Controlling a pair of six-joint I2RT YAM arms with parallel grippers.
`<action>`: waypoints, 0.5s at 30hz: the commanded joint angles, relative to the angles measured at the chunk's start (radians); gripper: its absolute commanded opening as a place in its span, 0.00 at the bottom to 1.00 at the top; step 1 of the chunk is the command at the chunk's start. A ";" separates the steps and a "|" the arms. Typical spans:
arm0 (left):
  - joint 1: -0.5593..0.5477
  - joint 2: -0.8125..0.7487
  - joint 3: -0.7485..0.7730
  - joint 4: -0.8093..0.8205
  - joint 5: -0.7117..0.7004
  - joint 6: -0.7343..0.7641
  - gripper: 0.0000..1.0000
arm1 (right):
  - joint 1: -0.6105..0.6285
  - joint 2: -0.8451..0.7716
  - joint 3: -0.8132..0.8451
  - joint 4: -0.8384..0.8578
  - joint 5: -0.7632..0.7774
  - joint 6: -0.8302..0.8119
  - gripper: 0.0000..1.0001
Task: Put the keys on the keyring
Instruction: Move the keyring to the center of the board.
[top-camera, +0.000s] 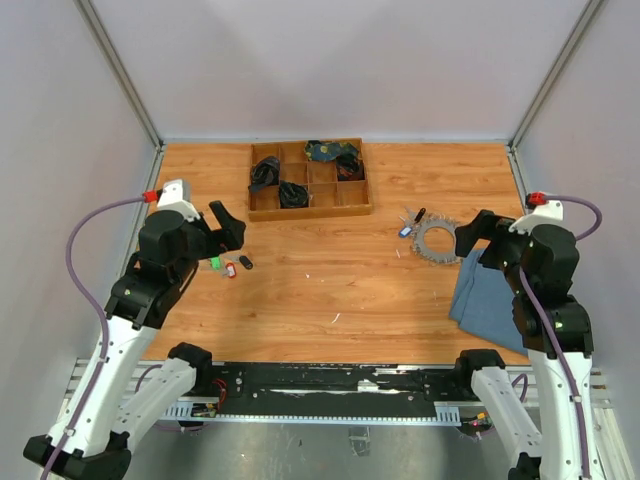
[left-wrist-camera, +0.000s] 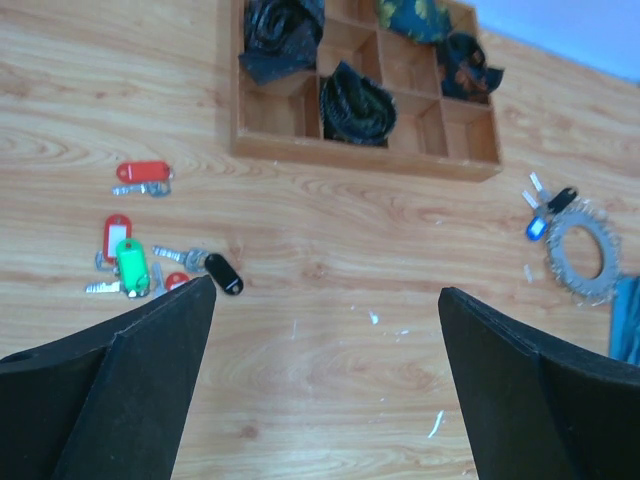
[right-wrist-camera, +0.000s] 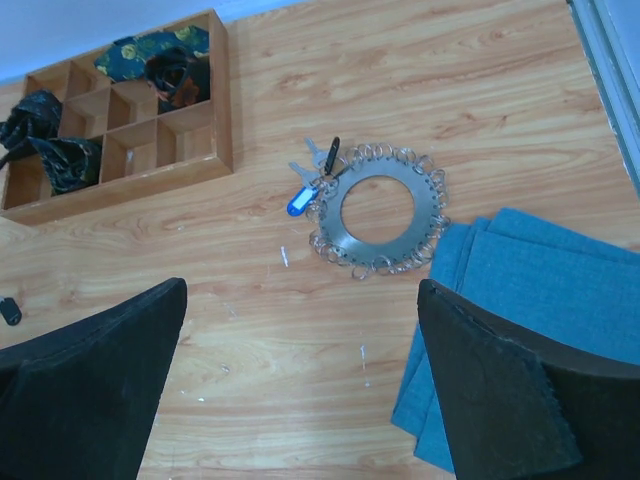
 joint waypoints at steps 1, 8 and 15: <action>0.006 0.028 0.137 -0.058 -0.021 -0.055 1.00 | 0.002 -0.008 -0.035 -0.066 0.043 -0.022 0.98; 0.005 0.056 0.267 -0.142 -0.008 -0.122 1.00 | 0.002 -0.002 -0.060 -0.071 0.032 -0.041 0.98; 0.005 0.099 0.388 -0.188 0.064 -0.170 1.00 | 0.002 0.017 -0.077 -0.068 -0.007 -0.049 0.98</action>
